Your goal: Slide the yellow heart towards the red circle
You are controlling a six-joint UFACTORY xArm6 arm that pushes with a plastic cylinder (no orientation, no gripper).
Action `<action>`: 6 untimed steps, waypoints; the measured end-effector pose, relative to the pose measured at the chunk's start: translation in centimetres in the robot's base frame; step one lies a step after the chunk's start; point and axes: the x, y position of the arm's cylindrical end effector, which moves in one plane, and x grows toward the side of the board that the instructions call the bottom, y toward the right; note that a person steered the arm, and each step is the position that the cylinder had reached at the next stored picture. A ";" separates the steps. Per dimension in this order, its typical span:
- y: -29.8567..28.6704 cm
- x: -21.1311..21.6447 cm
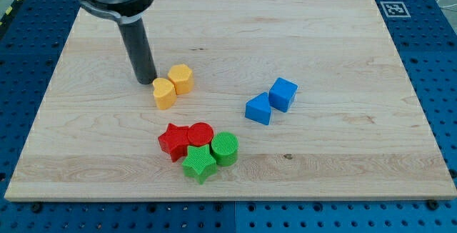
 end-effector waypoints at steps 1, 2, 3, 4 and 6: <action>-0.4 0.6; -0.1 2.0; 1.4 2.8; 3.7 2.8; 8.2 2.8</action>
